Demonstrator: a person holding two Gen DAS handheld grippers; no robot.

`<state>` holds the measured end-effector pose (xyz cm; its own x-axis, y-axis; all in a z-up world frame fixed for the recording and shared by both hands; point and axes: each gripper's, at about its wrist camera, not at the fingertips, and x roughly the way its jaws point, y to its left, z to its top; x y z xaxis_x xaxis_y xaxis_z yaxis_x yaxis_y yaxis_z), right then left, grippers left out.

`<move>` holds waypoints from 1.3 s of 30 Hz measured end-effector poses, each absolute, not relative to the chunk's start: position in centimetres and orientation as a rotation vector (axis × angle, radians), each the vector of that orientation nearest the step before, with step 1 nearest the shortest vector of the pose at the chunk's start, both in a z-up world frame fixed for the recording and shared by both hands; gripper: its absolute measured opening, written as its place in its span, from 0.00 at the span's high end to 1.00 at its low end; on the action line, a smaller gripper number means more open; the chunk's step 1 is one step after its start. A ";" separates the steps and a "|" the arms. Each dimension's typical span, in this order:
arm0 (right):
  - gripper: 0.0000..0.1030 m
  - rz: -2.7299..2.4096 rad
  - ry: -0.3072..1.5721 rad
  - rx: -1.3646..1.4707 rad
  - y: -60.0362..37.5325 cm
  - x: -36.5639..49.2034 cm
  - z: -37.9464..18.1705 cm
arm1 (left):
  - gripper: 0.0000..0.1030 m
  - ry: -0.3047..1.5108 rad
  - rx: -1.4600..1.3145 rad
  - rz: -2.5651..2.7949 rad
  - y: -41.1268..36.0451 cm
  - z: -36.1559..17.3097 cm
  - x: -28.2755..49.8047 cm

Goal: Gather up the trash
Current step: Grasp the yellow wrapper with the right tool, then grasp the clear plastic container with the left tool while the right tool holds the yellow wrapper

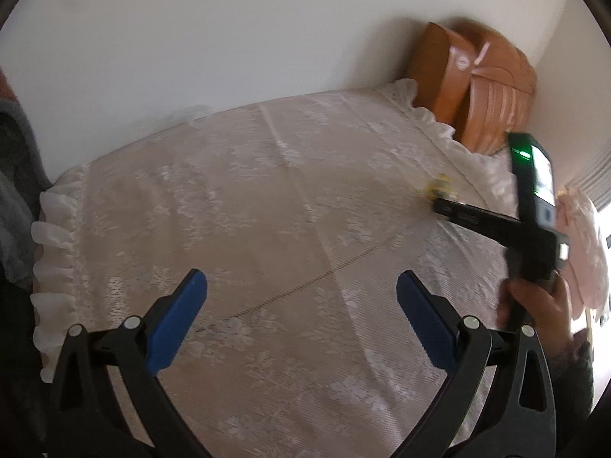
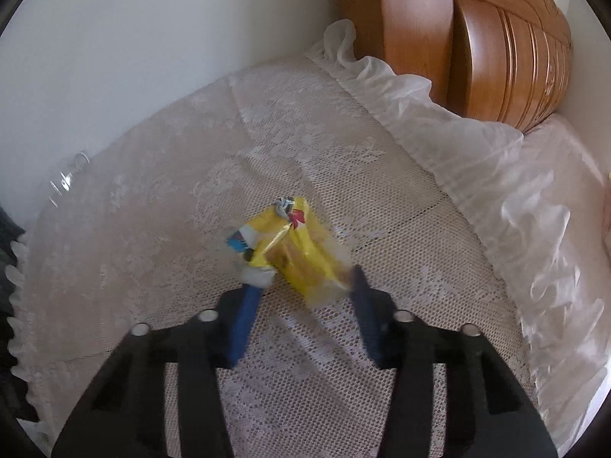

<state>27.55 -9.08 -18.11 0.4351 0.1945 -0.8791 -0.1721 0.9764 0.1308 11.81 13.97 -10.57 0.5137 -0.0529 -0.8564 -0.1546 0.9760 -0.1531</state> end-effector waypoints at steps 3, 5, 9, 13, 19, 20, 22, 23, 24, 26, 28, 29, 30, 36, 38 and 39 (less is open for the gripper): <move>0.62 0.242 1.081 0.049 -9.7 26.9 -17.4 | 0.08 1.027 -0.224 0.107 15.5 -11.0 12.6; 0.62 0.252 1.068 0.061 -10.1 26.0 -16.7 | 0.08 1.023 -0.224 0.147 16.9 -11.4 13.8; 0.62 0.264 1.054 0.080 -10.7 23.9 -15.5 | 0.08 1.015 -0.247 0.197 20.0 -12.3 17.0; 0.60 0.266 1.051 0.096 -10.9 22.2 -14.1 | 0.08 1.040 -0.263 0.214 22.6 -13.5 21.1; 0.60 0.250 1.061 0.113 -11.0 19.0 -12.5 | 0.08 1.116 -0.267 0.225 25.2 -16.7 27.5; 0.60 0.249 1.061 0.113 -11.1 18.8 -12.5 | 0.08 1.125 -0.273 0.222 25.5 -17.3 28.2; 0.60 0.240 1.066 0.122 -10.9 18.2 -12.3 | 0.12 1.142 -0.275 0.224 26.0 -18.4 29.3; 0.60 0.239 1.067 0.123 -10.9 18.0 -12.3 | 0.16 1.143 -0.273 0.224 26.1 -18.6 29.4; 0.60 0.239 1.067 0.123 -10.9 18.0 -12.3 | 0.28 1.146 -0.267 0.228 26.3 -18.9 29.6; 0.60 0.235 1.072 0.127 -10.6 17.6 -12.2 | 0.39 1.155 -0.279 0.222 26.6 -19.4 29.8; 0.60 0.239 1.076 0.128 -10.3 17.4 -12.2 | 0.39 1.141 -0.291 0.221 26.9 -19.5 29.7; 0.60 0.243 1.078 0.128 -10.1 17.2 -12.2 | 0.40 1.141 -0.288 0.222 27.0 -19.5 29.7; 0.60 0.244 1.078 0.127 -10.1 16.9 -12.0 | 0.40 1.141 -0.283 0.224 27.0 -19.4 29.5; 0.60 0.261 1.072 0.133 -9.7 15.3 -11.6 | 0.40 1.106 -0.250 0.198 24.6 -17.9 24.7; 0.60 0.274 1.071 0.139 -9.7 14.8 -11.5 | 0.40 1.093 -0.235 0.185 23.3 -17.0 22.3; 0.60 0.284 1.068 0.146 -9.8 14.3 -11.4 | 0.40 1.084 -0.226 0.177 22.5 -16.5 20.7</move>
<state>14.33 -9.83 -11.40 0.4498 0.2986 -0.8417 -0.1581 0.9542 0.2540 20.75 22.51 -16.48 0.4579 0.0322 -0.8884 -0.2521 0.9630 -0.0950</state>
